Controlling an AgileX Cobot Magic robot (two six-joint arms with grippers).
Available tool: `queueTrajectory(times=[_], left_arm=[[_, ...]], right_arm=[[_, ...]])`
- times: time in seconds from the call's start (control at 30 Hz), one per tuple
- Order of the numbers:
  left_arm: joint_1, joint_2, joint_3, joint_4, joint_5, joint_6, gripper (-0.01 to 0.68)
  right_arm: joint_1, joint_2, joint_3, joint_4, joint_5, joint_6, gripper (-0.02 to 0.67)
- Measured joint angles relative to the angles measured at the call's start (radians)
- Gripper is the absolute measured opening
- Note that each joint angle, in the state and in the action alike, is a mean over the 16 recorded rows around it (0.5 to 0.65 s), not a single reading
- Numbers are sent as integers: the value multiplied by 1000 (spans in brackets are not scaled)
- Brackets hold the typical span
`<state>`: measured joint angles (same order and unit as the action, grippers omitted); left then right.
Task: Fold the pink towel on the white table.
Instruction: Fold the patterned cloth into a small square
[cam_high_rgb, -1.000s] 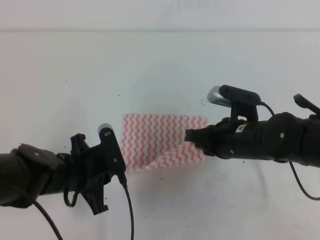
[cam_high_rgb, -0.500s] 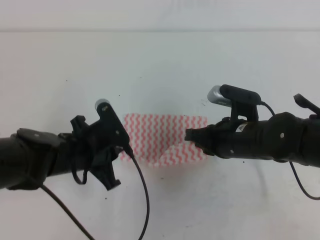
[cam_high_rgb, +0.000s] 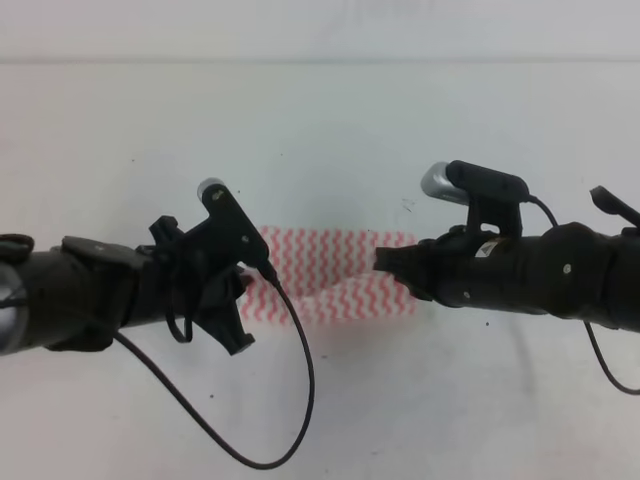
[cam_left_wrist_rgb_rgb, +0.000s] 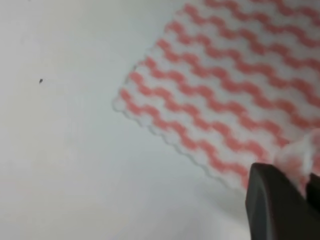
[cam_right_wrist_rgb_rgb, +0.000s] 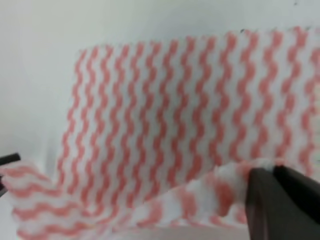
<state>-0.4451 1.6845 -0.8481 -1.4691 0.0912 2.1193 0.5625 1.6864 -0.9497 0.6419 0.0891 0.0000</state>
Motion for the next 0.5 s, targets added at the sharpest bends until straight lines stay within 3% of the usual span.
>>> queueTrajectory(times=[0.5], left_arm=[[0, 75, -59, -4, -38, -46, -4]], right_arm=[[-24, 28, -36, 1, 13, 0, -16]])
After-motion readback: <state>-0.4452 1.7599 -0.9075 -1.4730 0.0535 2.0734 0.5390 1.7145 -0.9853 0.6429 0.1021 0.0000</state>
